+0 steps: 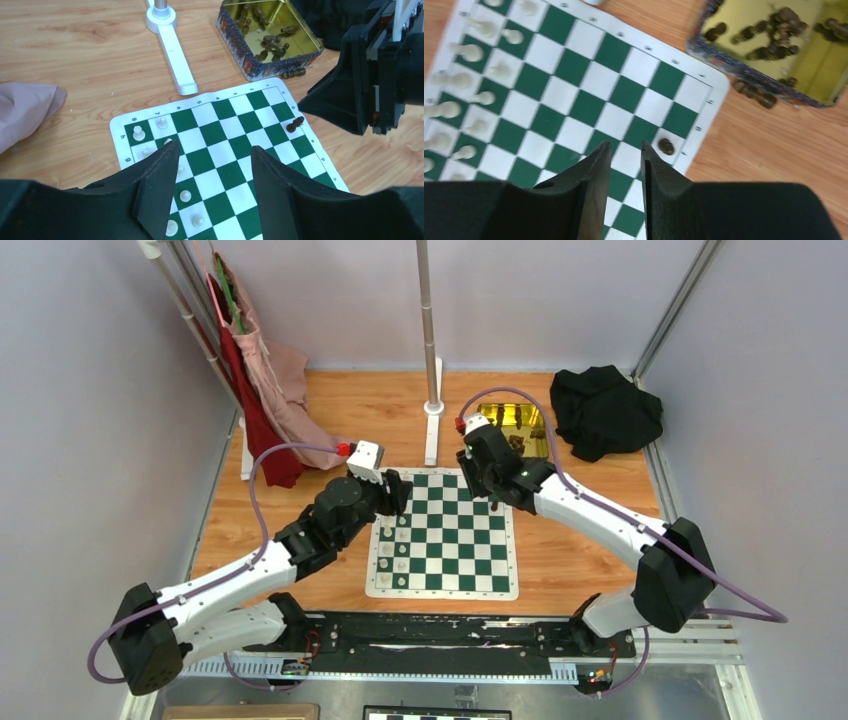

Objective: Set up the chess pieces on the board
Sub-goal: Pick up the chess piece at the center of the board.

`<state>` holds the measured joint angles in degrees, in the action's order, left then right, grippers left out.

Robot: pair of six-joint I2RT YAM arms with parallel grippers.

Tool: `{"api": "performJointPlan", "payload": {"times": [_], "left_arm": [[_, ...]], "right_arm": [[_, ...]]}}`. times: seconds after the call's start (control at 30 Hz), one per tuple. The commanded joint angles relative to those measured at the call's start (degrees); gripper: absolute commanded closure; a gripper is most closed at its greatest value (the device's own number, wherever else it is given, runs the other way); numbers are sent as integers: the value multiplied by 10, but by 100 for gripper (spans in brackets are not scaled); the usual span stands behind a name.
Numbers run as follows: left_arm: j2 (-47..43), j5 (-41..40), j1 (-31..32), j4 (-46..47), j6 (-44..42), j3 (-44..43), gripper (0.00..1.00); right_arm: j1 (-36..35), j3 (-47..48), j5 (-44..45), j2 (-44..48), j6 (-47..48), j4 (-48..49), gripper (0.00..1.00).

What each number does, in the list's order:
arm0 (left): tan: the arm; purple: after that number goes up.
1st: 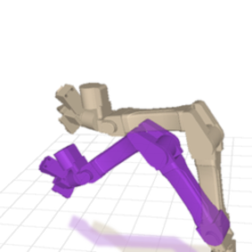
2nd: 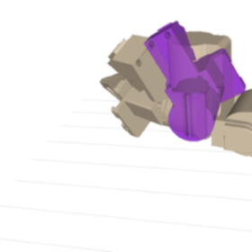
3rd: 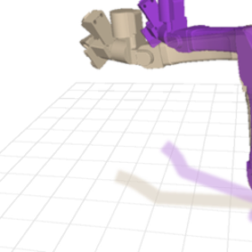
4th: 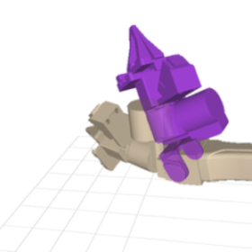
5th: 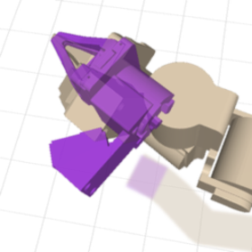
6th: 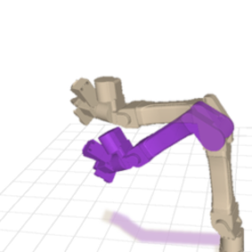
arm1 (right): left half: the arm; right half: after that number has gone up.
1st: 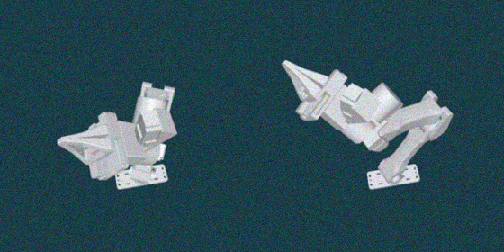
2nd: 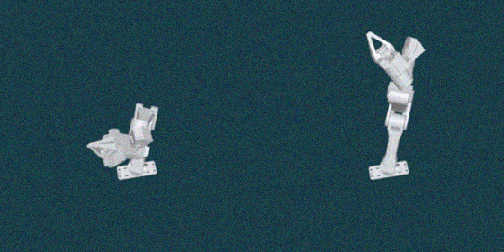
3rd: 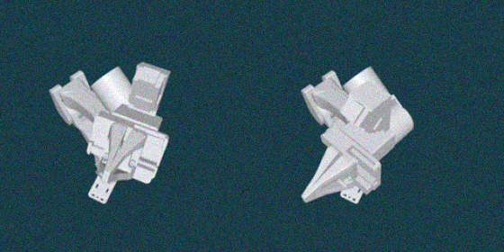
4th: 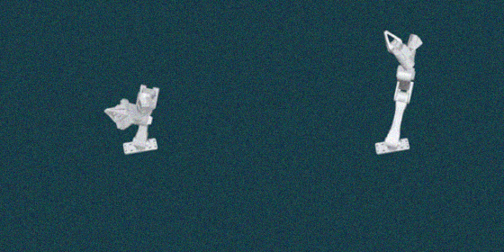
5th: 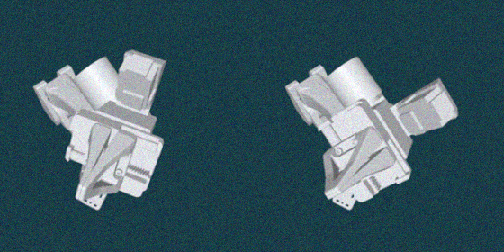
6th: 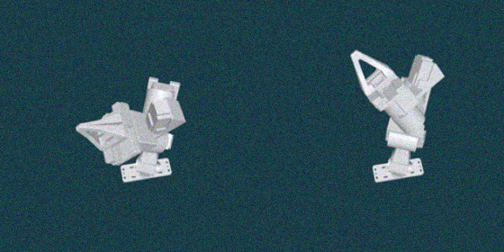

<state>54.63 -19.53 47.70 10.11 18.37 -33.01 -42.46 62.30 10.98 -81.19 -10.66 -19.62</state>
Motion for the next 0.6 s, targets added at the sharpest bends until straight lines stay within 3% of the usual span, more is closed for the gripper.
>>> {"api": "performJointPlan", "payload": {"times": [0.0,0.27,0.57], "left_arm": [[5,-27,2,-26,25,-28,39],[7,-21,2,-29,45,-30,37],[7,-8,2,-28,49,-25,36]], "right_arm": [[54,-11,74,-12,26,-34,67],[167,-6,46,-64,8,-32,66],[185,30,45,-141,-2,-32,64]]}}
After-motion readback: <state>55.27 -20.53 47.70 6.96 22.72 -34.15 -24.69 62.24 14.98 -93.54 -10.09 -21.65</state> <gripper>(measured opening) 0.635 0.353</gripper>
